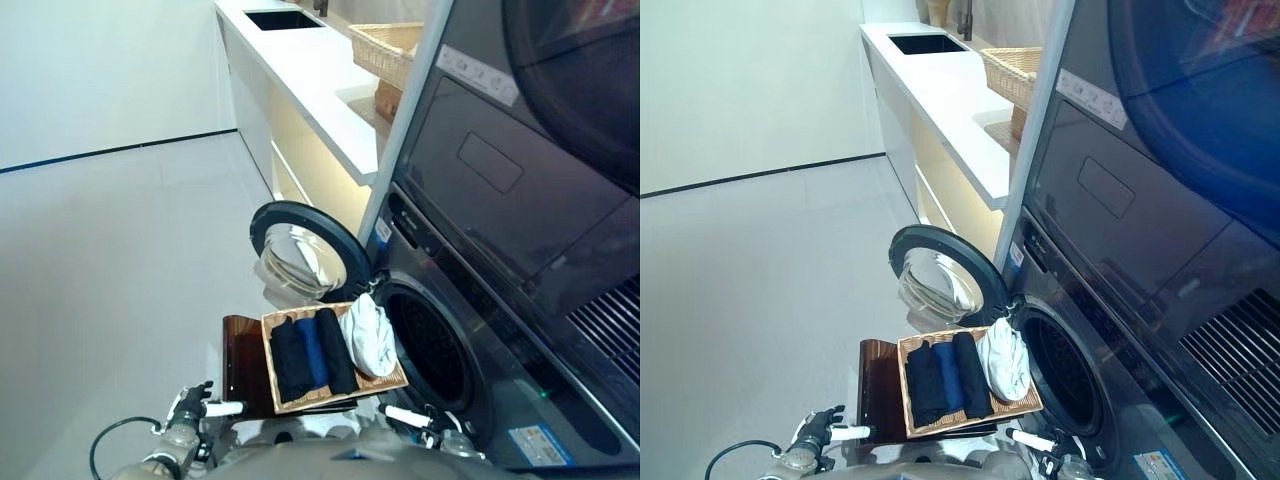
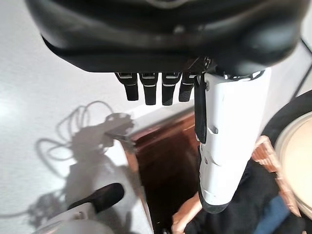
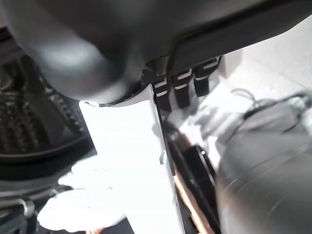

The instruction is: Pick up the clothes and place them into the washing machine

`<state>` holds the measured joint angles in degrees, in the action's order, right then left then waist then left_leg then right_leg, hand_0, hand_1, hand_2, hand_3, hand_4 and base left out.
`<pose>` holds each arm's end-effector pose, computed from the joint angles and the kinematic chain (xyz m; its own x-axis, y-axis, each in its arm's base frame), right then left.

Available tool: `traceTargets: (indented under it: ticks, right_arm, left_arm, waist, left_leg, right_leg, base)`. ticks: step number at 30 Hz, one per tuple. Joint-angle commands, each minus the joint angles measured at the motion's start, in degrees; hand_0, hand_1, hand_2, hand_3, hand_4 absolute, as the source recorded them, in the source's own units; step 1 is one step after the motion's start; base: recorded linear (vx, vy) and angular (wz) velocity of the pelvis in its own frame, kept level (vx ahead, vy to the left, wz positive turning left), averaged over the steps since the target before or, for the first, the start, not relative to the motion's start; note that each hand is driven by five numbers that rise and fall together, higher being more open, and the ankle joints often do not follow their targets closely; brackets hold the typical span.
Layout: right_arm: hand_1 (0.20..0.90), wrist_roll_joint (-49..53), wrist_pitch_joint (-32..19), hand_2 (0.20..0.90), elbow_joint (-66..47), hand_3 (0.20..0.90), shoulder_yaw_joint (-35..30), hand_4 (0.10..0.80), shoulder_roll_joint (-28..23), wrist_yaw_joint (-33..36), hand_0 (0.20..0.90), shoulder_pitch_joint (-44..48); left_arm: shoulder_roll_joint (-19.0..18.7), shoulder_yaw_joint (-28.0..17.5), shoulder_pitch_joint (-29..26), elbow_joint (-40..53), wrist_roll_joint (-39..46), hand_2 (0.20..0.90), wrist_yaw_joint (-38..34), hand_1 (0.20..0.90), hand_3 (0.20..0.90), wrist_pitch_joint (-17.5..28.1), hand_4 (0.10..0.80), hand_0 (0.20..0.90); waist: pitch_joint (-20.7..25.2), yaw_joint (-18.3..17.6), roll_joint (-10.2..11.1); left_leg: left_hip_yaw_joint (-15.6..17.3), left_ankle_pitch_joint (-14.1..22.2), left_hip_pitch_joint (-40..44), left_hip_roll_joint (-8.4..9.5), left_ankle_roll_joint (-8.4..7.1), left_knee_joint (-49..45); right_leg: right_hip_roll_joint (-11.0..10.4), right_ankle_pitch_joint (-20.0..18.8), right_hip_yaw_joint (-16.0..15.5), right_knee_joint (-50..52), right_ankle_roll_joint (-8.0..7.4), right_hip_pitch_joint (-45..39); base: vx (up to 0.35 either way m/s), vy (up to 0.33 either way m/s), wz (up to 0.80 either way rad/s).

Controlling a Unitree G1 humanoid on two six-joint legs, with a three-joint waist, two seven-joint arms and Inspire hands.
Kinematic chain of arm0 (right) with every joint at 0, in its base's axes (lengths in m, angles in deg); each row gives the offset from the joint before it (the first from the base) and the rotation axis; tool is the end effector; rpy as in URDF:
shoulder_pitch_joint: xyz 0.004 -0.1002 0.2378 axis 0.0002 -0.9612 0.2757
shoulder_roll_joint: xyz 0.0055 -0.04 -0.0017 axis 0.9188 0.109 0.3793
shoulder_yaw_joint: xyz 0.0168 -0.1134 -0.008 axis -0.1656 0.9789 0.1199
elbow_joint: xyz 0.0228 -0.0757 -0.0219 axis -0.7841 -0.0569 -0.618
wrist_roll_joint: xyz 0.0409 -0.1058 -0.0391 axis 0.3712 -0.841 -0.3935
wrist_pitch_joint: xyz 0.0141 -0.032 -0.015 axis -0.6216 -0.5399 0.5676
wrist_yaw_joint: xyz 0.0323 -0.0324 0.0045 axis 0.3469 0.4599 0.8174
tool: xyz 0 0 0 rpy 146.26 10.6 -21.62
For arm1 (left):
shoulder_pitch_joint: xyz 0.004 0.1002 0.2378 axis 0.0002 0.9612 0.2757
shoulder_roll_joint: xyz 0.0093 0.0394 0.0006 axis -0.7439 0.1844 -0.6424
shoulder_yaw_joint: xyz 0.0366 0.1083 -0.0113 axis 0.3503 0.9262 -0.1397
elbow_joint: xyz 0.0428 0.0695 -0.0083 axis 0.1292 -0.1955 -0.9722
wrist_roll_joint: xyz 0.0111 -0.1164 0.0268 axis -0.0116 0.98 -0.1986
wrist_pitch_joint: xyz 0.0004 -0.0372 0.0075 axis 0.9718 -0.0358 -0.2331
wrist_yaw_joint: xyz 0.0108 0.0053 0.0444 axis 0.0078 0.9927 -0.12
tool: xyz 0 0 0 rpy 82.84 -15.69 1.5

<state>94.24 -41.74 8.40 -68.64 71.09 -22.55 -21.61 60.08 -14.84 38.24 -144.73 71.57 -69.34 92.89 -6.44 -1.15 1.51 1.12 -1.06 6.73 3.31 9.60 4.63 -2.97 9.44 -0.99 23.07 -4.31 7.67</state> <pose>0.0719 -0.2136 -0.1510 0.3368 -0.2604 -0.9049 0.1737 0.9617 -0.2121 0.0895 0.2299 -0.1433 0.4424 0.2813 -0.8516 0.1467 0.9141 0.3781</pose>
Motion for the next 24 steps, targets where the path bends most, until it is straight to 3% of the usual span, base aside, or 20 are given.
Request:
traceTargets:
  ticks: [1, 2, 3, 5, 7, 8, 9, 10, 11, 12, 14, 15, 16, 17, 18, 20, 21, 23, 24]
  right_arm:
    - [0.9, -0.2, -2.6, 0.9, -1.0, 0.9, 0.1, 0.8, -3.3, 0.7, 0.9, 1.0]
    - [0.9, -0.3, -2.6, 0.9, -0.7, 0.9, 0.5, 0.8, -3.4, 0.7, 0.9, 0.9]
    - [0.9, -0.7, -2.5, 0.9, -0.1, 0.9, 1.2, 0.8, -3.3, 0.7, 0.9, 0.6]
    - [0.9, -1.2, -2.3, 0.9, 0.1, 0.9, 1.4, 0.8, -3.2, 0.9, 0.9, 0.4]
    - [0.9, -2.5, -2.0, 0.9, 0.3, 0.9, 1.9, 0.8, -3.5, 1.2, 0.9, 0.6]
    - [0.9, -2.5, -2.0, 0.9, 0.3, 0.9, 1.9, 0.8, -3.5, 1.2, 0.9, 0.6]
    - [0.9, -2.1, -2.1, 0.9, -0.6, 0.9, 2.1, 0.8, -3.6, 1.5, 0.9, 1.1]
    - [0.9, -1.9, -2.1, 0.9, -1.0, 0.9, 2.3, 0.8, -3.6, 1.6, 0.9, 1.4]
    - [0.9, -1.9, -2.1, 0.9, -1.0, 0.9, 2.3, 0.8, -3.6, 1.6, 0.9, 1.4]
    - [0.9, -1.4, -2.2, 0.9, -2.4, 0.9, 3.1, 0.8, -3.6, 1.7, 0.9, 2.5]
    - [0.9, -1.3, -2.3, 0.9, -2.9, 0.9, 3.8, 0.8, -3.5, 2.0, 0.9, 3.2]
    - [0.9, -1.2, -2.5, 0.9, -3.1, 0.9, 4.1, 0.8, -3.4, 2.1, 0.9, 3.5]
    - [0.9, -1.1, -2.5, 0.9, -3.3, 0.9, 4.4, 0.8, -3.4, 2.1, 0.9, 3.8]
    - [0.9, -1.1, -2.5, 0.9, -3.3, 0.9, 4.4, 0.8, -3.4, 2.1, 0.9, 3.7]
    - [0.9, -1.1, -2.3, 0.9, -2.7, 0.9, 4.8, 0.8, -3.6, 1.8, 0.9, 4.3]
    - [0.9, -2.5, -1.8, 0.9, -1.7, 0.9, 5.0, 0.8, -4.0, 2.0, 0.9, 4.3]
    - [0.9, -2.8, -1.7, 0.9, -1.5, 0.9, 4.9, 0.8, -3.9, 2.1, 0.9, 4.2]
    - [0.9, -3.9, -1.2, 0.9, -0.9, 0.9, 4.7, 0.8, -4.2, 2.4, 0.9, 4.3]
    - [0.9, -3.9, -1.2, 0.9, -0.9, 0.9, 4.7, 0.8, -4.2, 2.4, 0.9, 4.3]
  left_arm:
    - [-0.1, 0.1, -2.7, 0.6, -1.7, 0.9, -0.1, 0.9, 0.9, 2.2, 0.8, 0.9]
    - [0.0, 0.3, -2.8, 0.7, -2.1, 0.9, 0.0, 0.9, 0.9, 2.4, 0.8, 0.9]
    - [0.3, -0.1, -2.3, 0.9, -1.8, 0.9, 0.1, 0.9, 0.9, 2.5, 0.8, 0.9]
    - [0.6, -0.4, -2.0, 0.9, -1.6, 0.9, 0.2, 0.9, 0.9, 2.3, 0.8, 0.9]
    - [1.1, -0.1, -1.7, 1.1, -1.7, 0.9, 0.7, 0.9, 0.9, 2.4, 0.8, 0.9]
    - [1.1, -0.1, -1.7, 1.1, -1.7, 0.9, 0.7, 0.9, 0.9, 2.4, 0.8, 0.9]
    - [0.9, 0.3, -2.0, 1.4, -1.3, 0.9, 0.7, 0.9, 0.9, 2.5, 0.8, 0.9]
    - [0.8, 0.3, -2.3, 1.5, -0.9, 0.9, 0.5, 0.9, 0.9, 2.5, 0.8, 0.9]
    - [0.8, 0.3, -2.3, 1.5, -0.9, 0.9, 0.5, 0.9, 0.9, 2.5, 0.8, 0.9]
    - [1.0, 0.2, -2.7, 1.8, 0.1, 0.9, -0.1, 0.9, 0.9, 2.7, 0.8, 0.9]
    - [1.1, 0.1, -2.2, 1.6, 0.4, 0.9, -0.6, 0.9, 0.9, 3.0, 0.8, 0.9]
    - [1.1, 0.2, -1.9, 1.8, 0.6, 0.9, -0.8, 0.9, 0.9, 3.2, 0.8, 0.9]
    - [1.2, 0.2, -1.7, 1.6, 0.6, 0.9, -1.0, 0.9, 0.9, 3.3, 0.8, 0.9]
    - [1.2, 0.2, -1.6, 1.6, 0.6, 0.9, -1.0, 0.9, 0.9, 3.3, 0.8, 0.9]
    - [1.3, 0.7, -1.7, 1.2, 0.0, 0.9, -1.3, 0.9, 0.9, 3.1, 0.8, 0.9]
    - [1.8, 1.1, -1.4, 0.5, -0.5, 0.9, -1.3, 0.9, 0.9, 2.9, 0.8, 0.9]
    - [1.9, 1.2, -1.3, 0.2, -0.6, 0.9, -1.2, 0.9, 0.9, 2.9, 0.8, 0.9]
    - [1.8, 1.9, -1.0, 0.6, -1.2, 0.9, -0.7, 0.9, 0.9, 3.0, 0.8, 0.9]
    - [1.8, 1.9, -1.0, 0.6, -1.2, 0.9, -0.7, 0.9, 0.9, 3.0, 0.8, 0.9]
  waist:
    - [0.7, -1.0, 1.3]
    - [0.9, -1.4, 1.8]
    - [1.6, -1.0, 2.4]
    - [2.0, -0.4, 2.4]
    - [2.1, -0.1, 2.8]
    - [2.1, -0.1, 2.8]
    - [0.3, 0.0, 3.9]
    - [-0.6, 0.6, 4.1]
    - [-0.6, 0.5, 4.1]
    - [-1.4, 1.6, 5.0]
    - [-0.6, 2.5, 5.3]
    - [0.1, 2.9, 5.2]
    - [0.6, 3.3, 4.8]
    - [0.4, 3.4, 4.9]
    - [1.4, 3.8, 3.1]
    - [2.8, 3.8, 1.9]
    - [3.5, 3.5, 1.6]
    - [4.0, 4.0, 1.5]
    - [3.9, 4.0, 1.5]
  left_leg:
    - [0.9, 1.1, 1.2, -1.18, -7.44, -1.8]
    - [0.5, 1.5, 1.3, -0.77, -7.66, -2.0]
    - [0.3, 1.6, 1.3, -0.55, -7.93, -2.1]
    - [0.4, 2.0, 1.5, -0.64, -8.07, -2.3]
    - [1.6, 2.0, -1.1, -0.59, -10.05, -11.2]
    - [1.6, 2.0, -1.1, -0.6, -10.05, -11.2]
    - [3.3, -2.8, -7.9, -2.22, -13.19, -24.4]
    - [2.3, -5.5, -10.8, -1.91, -14.35, -29.8]
    - [2.2, -5.4, -11.0, -1.98, -14.38, -30.0]
    - [0.4, -5.4, -15.0, -1.35, -12.82, -33.3]
    - [-1.1, -3.1, -15.9, -3.38, -11.34, -27.6]
    - [-2.2, -2.7, -14.8, -5.28, -11.2, -21.6]
    - [-3.5, -3.3, -13.7, -6.91, -11.56, -14.9]
    - [-3.4, -3.4, -13.0, -6.85, -11.56, -14.2]
    - [-6.3, -7.6, -11.9, -9.09, -12.88, -3.3]
    - [-7.8, -7.8, -9.9, -9.38, -13.99, 0.2]
    - [-6.5, -7.7, -9.5, -9.34, -14.48, 0.3]
    - [-6.6, -6.5, -8.6, -8.17, -13.73, -0.9]
    - [-6.6, -6.5, -8.5, -8.12, -13.71, -0.9]
  right_leg:
    - [2.1, -10.8, -3.6, -11.2, 0.02, -2.7]
    - [2.8, -10.6, -2.7, -14.4, 0.26, -4.4]
    - [4.1, -10.5, 1.0, -17.3, 0.94, -7.1]
    - [4.3, -10.4, 1.2, -18.5, 1.27, -8.4]
    - [4.2, -10.9, 0.4, -21.5, 2.22, -11.2]
    - [4.2, -10.9, 0.4, -21.5, 2.22, -11.2]
    - [3.6, -11.0, 0.4, -22.1, 3.43, -12.8]
    - [3.5, -11.2, 0.3, -22.1, 4.06, -13.0]
    - [3.6, -11.2, 0.2, -22.1, 4.08, -12.9]
    - [3.0, -11.2, 1.3, -22.8, 4.58, -13.2]
    - [2.3, -11.0, 2.6, -23.7, 3.69, -13.7]
    - [2.2, -10.7, 3.4, -24.3, 3.08, -14.0]
    - [2.2, -10.2, 4.3, -24.9, 2.56, -14.6]
    - [2.1, -10.2, 4.4, -25.0, 2.57, -15.0]
    - [2.6, -9.0, 5.6, -26.7, 2.12, -16.4]
    - [1.8, -8.0, 6.2, -27.9, 1.48, -17.5]
    - [0.9, -7.6, 5.9, -28.1, 0.99, -17.9]
    - [-1.5, -7.6, 6.0, -27.8, -0.07, -18.5]
    - [-1.5, -7.6, 6.0, -27.8, -0.09, -18.6]
  base:
    - [0.141, -0.029, 0.33]
    - [0.091, -0.051, 0.28]
    - [0.138, -0.074, 0.22]
    - [0.112, -0.062, 0.31]
    - [0.071, -0.062, 0.15]
    - [-0.042, -0.092, 0.1]
    - [-0.073, -0.093, 0.2]
    - [-0.076, -0.094, 0.19]
    - [-0.032, -0.033, 0.06]
    - [0.054, 0.024, -0.06]
    - [0.151, 0.087, -0.22]
    - [0.225, 0.139, -0.39]
    - [0.173, 0.108, -0.43]
    - [0.274, 0.155, -0.47]
    - [0.244, 0.165, -0.36]
    - [0.264, 0.213, -0.29]
    - [0.239, 0.2, -0.33]
    - [0.186, 0.168, -0.43]
    - [0.105, 0.128, -0.42]
